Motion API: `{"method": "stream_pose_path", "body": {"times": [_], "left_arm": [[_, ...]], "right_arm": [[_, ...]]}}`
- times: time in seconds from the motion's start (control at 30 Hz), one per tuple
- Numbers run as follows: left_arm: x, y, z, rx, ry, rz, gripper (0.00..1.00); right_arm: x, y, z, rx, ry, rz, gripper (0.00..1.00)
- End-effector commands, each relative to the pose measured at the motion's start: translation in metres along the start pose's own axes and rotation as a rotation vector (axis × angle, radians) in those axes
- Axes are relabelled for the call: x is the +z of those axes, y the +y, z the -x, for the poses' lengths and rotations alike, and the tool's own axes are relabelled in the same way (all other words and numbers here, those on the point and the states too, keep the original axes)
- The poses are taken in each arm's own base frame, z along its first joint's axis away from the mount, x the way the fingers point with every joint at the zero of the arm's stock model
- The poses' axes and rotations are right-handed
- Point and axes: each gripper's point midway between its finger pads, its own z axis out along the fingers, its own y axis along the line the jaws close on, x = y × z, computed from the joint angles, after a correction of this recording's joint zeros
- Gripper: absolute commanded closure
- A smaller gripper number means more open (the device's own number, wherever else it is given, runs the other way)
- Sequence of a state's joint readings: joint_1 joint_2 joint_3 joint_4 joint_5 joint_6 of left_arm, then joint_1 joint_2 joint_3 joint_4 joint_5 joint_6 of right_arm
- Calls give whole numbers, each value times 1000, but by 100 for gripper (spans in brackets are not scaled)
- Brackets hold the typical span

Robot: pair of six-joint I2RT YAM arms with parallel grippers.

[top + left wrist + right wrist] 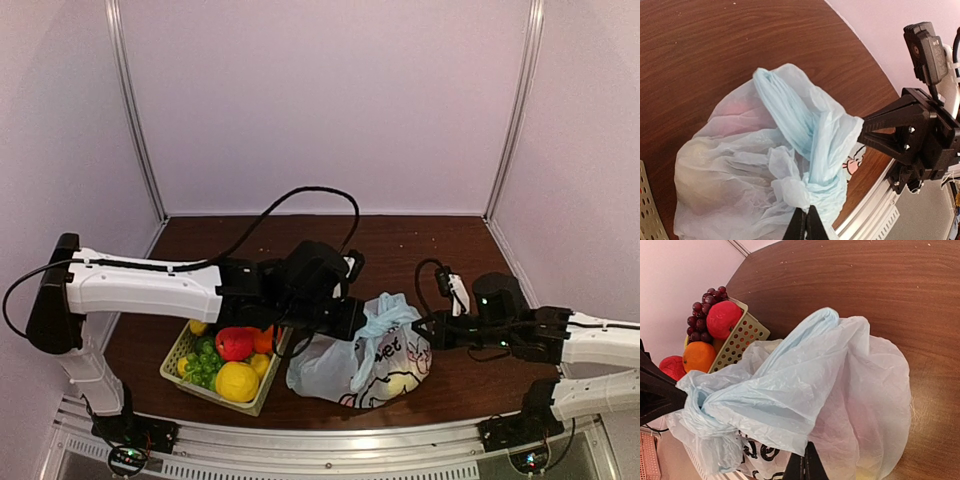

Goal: Untie the knot of the plastic bag and take out the fruit

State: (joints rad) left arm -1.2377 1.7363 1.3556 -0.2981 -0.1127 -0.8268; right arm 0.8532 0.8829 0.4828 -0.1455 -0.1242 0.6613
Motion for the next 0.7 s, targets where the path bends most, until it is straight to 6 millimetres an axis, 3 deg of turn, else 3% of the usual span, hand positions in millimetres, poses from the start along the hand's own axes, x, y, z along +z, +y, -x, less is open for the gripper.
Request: {"method": "stream_pose_path", "body": {"times": [0.0,0.23,0.5,0.67], "left_arm": [[-9,13,-4,-34,-12,14,100],[-6,4,-4,-44,-18,-43,100],[-7,0,-4,-38,-17,-63,100],[-6,0,-4,-42,-17,-67,100]], "right_arm": [[1,-20,-12,64,-12,-56,100],[-7,-2,0,27,-27,10,100],[-28,24,23,-50,-55,72,42],[-26,27,36,-80,-68,41,27]]}}
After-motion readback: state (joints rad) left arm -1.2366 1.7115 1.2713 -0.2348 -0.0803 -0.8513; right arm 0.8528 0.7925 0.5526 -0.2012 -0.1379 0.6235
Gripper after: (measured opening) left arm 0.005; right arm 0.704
